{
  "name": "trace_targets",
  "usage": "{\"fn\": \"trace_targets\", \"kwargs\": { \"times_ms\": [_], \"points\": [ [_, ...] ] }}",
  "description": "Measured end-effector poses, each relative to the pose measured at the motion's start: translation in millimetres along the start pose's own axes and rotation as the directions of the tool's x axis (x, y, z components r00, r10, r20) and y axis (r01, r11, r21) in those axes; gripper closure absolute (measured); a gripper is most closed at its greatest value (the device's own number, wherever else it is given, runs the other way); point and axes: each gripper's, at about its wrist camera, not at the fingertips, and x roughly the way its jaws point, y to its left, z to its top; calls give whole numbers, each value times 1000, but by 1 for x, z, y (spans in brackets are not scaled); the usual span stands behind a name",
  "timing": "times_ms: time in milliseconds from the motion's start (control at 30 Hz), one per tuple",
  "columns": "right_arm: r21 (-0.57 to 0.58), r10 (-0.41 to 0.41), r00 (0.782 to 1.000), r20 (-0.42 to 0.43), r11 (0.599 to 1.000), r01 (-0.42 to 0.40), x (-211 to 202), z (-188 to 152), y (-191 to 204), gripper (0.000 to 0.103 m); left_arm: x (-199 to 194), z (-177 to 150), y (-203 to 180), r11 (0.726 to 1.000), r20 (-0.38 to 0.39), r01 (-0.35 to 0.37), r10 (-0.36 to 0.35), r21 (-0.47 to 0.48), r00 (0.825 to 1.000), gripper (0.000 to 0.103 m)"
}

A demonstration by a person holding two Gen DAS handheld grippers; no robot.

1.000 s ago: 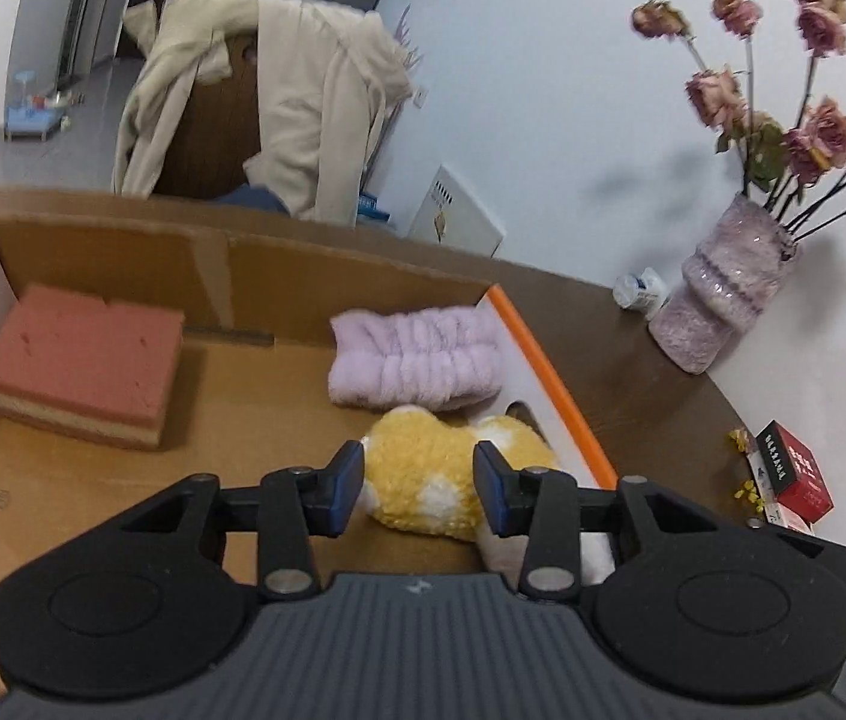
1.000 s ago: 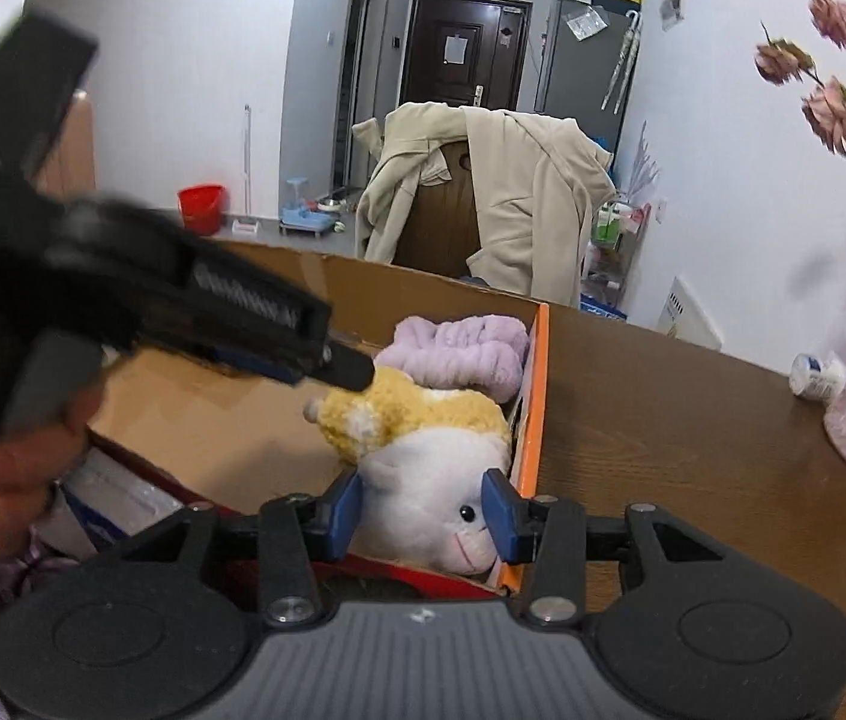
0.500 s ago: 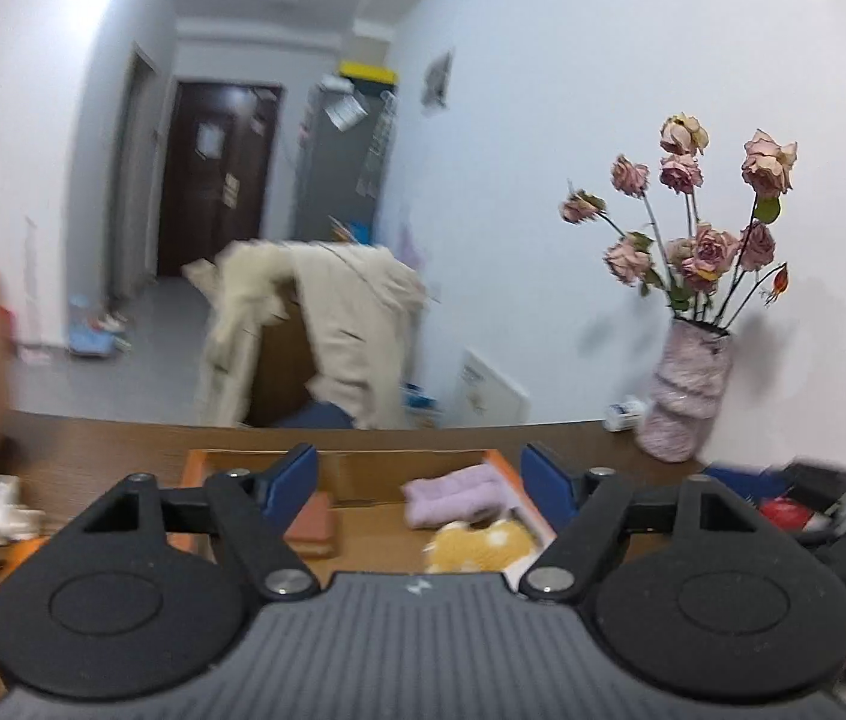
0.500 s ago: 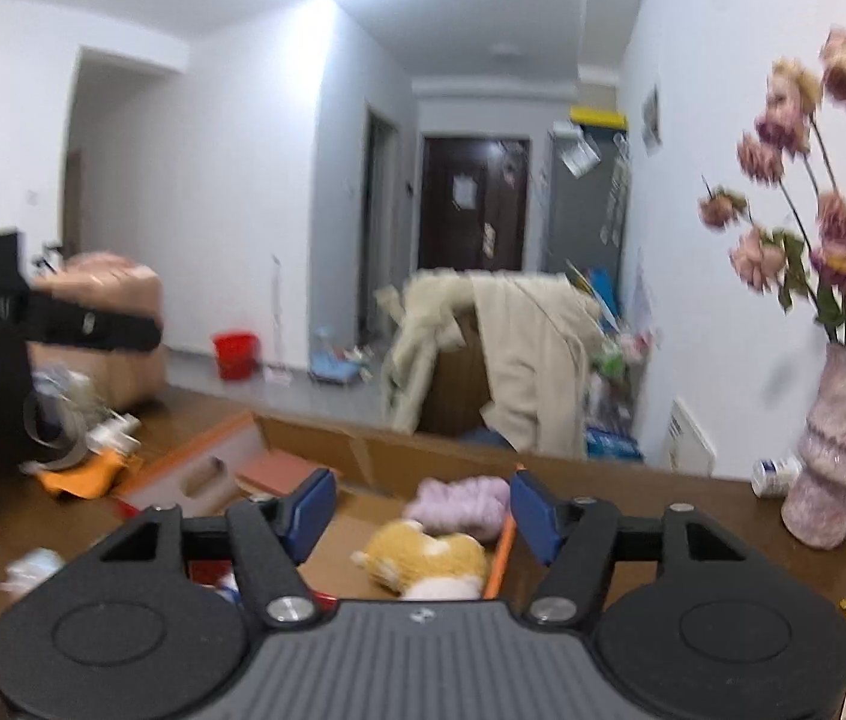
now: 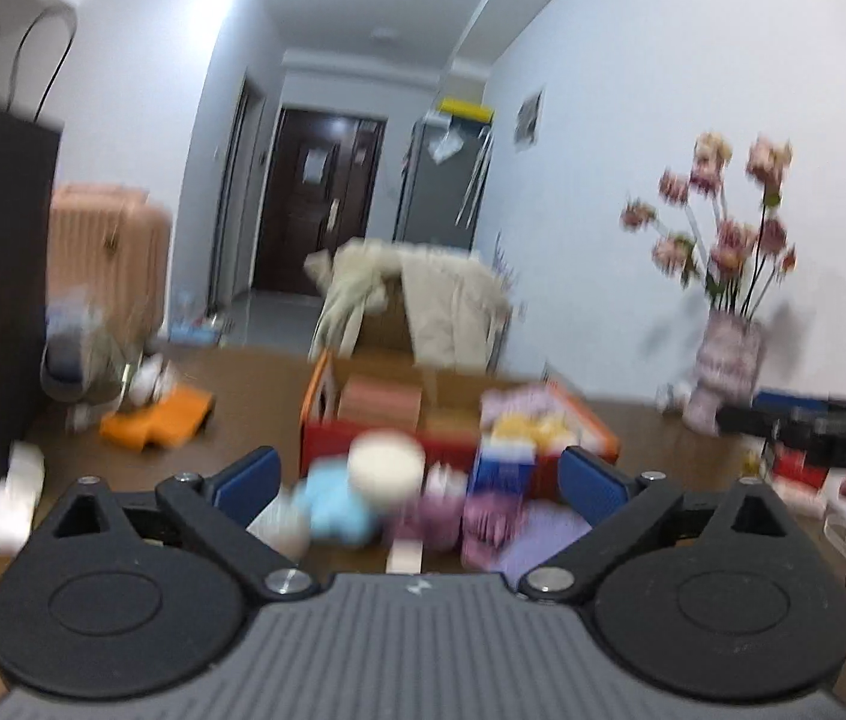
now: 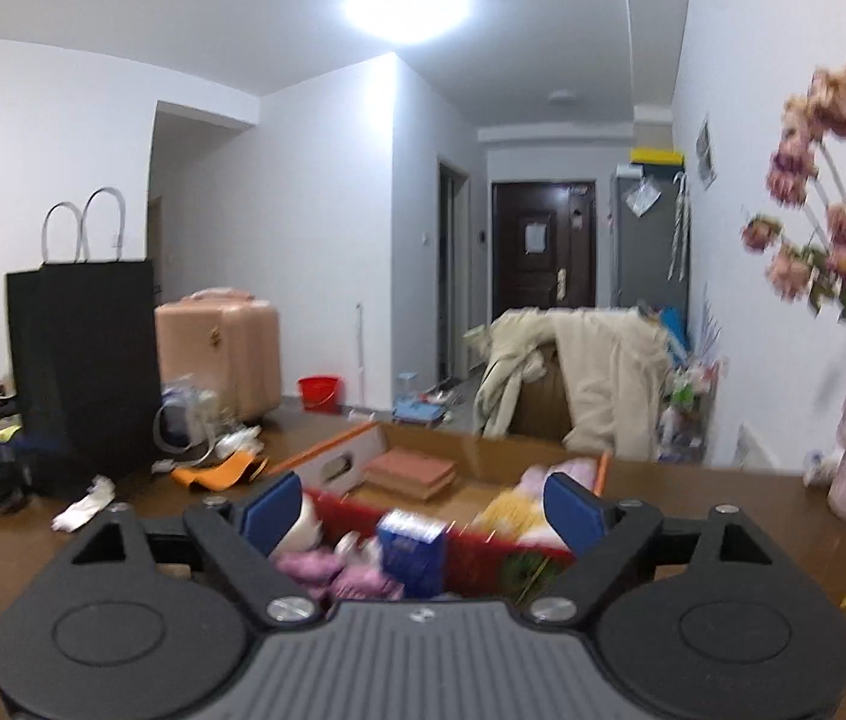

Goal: Organize soft objects
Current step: 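Withdraw both grippers from the box back toward the pile, then grasp the white foam cylinder with the right gripper while the left grasps the clear plastic bag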

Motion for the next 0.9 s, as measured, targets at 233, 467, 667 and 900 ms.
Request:
{"fn": "trace_targets", "kwargs": {
  "times_ms": [233,467,667,900],
  "points": [
    [6,30,997,-65,1000,-30,-10,-40,19,15,-18,-37,10,997,-53,-71,70,-16,996,2],
    [46,15,997,-70,999,-12,-17,-53,22,15,-17,-43,1,996,-55,-77,79,33,995,3],
    [46,68,990,-123,997,-63,12,-62,36,15,-1,-50,5,994,-84,-98,102,54,991,3],
    [50,143,971,-194,990,-135,52,-61,57,25,27,-39,36,987,-129,-158,158,5,979,6]
  ]
}}
